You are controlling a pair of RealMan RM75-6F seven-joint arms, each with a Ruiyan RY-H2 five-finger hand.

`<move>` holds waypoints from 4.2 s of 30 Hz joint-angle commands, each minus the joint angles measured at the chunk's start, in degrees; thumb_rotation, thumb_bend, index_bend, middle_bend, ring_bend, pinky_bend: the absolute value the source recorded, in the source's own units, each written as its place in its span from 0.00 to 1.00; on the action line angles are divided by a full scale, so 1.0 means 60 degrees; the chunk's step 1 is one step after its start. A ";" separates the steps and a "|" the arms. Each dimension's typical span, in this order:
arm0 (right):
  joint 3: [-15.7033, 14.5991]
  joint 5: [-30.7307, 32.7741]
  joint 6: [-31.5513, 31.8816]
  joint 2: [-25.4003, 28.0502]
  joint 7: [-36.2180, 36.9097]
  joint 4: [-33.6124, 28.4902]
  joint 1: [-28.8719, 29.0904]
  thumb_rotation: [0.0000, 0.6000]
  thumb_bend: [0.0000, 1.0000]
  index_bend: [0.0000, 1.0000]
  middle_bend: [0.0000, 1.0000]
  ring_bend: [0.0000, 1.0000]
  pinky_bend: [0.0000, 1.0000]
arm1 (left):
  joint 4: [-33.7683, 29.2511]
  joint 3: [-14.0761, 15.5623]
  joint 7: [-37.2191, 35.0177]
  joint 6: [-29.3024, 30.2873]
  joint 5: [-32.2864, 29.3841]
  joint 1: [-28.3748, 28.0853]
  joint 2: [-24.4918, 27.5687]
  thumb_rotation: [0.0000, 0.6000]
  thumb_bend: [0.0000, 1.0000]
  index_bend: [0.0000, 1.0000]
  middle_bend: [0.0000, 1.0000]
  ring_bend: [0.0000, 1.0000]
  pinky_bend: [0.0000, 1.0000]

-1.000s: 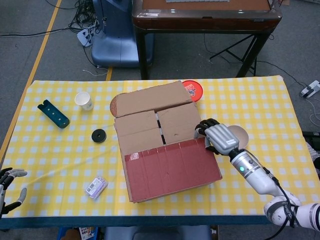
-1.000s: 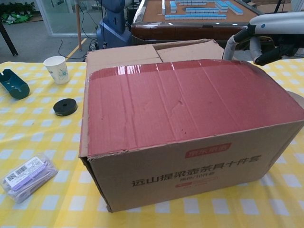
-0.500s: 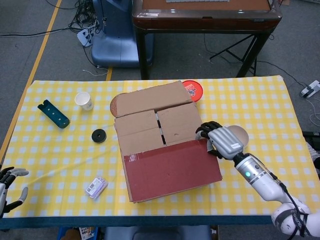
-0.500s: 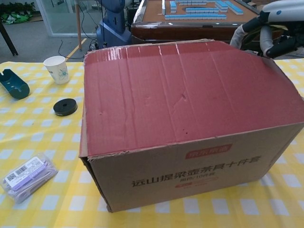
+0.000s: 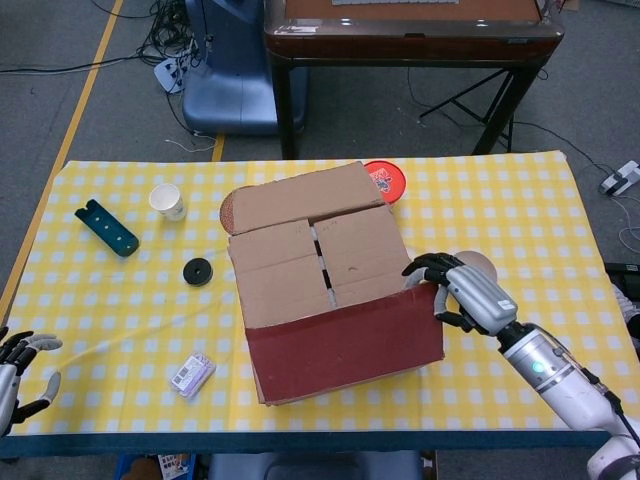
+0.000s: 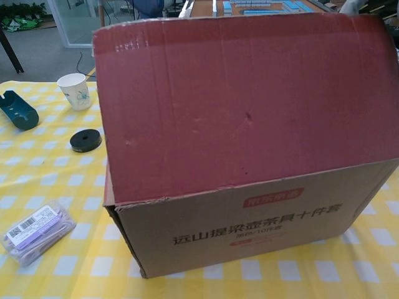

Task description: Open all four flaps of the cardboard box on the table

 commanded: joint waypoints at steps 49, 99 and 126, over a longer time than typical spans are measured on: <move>-0.3148 -0.4554 0.2496 0.1832 1.0216 0.2176 0.0449 1.00 0.99 0.40 0.38 0.36 0.36 | -0.0453 -0.0085 0.0553 -0.0099 -0.0039 -0.0151 0.0109 1.00 0.43 0.40 0.27 0.15 0.00; -0.0547 0.0992 0.2547 0.0870 0.0126 -0.0078 -0.2037 1.00 0.38 0.26 0.20 0.17 0.25 | -0.1776 -0.2519 0.1054 -0.7461 0.0231 -0.8808 -0.1710 0.15 0.45 0.35 0.24 0.10 0.00; -0.0371 0.0622 0.2096 0.0843 0.1197 0.0610 -0.2491 1.00 0.38 0.25 0.19 0.17 0.25 | -0.1656 -0.2023 0.6831 -0.6759 -0.3710 -1.0333 -0.3297 0.07 0.45 0.47 0.37 0.15 0.00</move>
